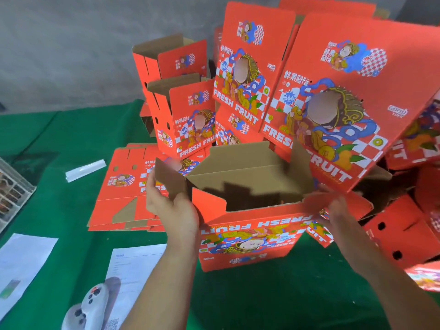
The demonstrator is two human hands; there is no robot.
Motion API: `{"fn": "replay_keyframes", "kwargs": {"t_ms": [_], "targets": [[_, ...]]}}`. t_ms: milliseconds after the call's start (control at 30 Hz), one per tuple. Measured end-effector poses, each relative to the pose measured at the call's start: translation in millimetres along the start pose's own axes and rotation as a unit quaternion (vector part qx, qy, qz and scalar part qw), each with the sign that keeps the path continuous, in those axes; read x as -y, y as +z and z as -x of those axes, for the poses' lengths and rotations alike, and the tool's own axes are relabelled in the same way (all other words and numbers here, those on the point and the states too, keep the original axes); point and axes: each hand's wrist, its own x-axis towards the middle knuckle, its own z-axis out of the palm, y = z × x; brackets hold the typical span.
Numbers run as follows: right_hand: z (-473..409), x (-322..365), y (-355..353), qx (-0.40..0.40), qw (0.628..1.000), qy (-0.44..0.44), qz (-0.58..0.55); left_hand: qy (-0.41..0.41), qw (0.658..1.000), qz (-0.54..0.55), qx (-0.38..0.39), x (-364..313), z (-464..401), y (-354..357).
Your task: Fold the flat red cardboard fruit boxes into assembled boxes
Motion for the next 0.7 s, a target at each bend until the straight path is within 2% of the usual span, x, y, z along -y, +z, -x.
{"fn": "replay_keyframes", "kwargs": {"t_ms": [33, 100, 200, 267, 333, 433, 600, 700], "targets": [[0, -7, -3, 0.02, 0.999, 0.001, 0.03, 0.009, 1.0, 0.0, 0.004, 0, 1, -1], [6, -16, -1, 0.019, 0.989, -0.078, 0.128, 0.011, 1.0, 0.006, 0.019, 2, 0, -2], [7, -35, 0, -0.089, 0.981, -0.123, 0.12, 0.031, 0.997, 0.02, 0.072, 2, -4, -3], [-6, -38, 9, -0.15, 0.97, -0.132, 0.137, 0.086, 0.993, 0.003, 0.081, 0, -2, -4], [-14, -37, 18, -0.179, 0.961, -0.134, 0.16, 0.171, 0.982, -0.046, 0.07, 1, 3, -7], [-16, -38, 25, -0.172, 0.955, -0.167, 0.174, 0.236, 0.963, -0.113, 0.072, 5, 5, -11], [-20, -37, 22, -0.14, 0.963, -0.145, 0.18, 0.239, 0.955, -0.162, 0.069, 6, 2, -13], [-21, -29, 22, -0.097, 0.977, -0.137, 0.133, 0.26, 0.948, -0.16, 0.086, 4, -4, -17]]}}
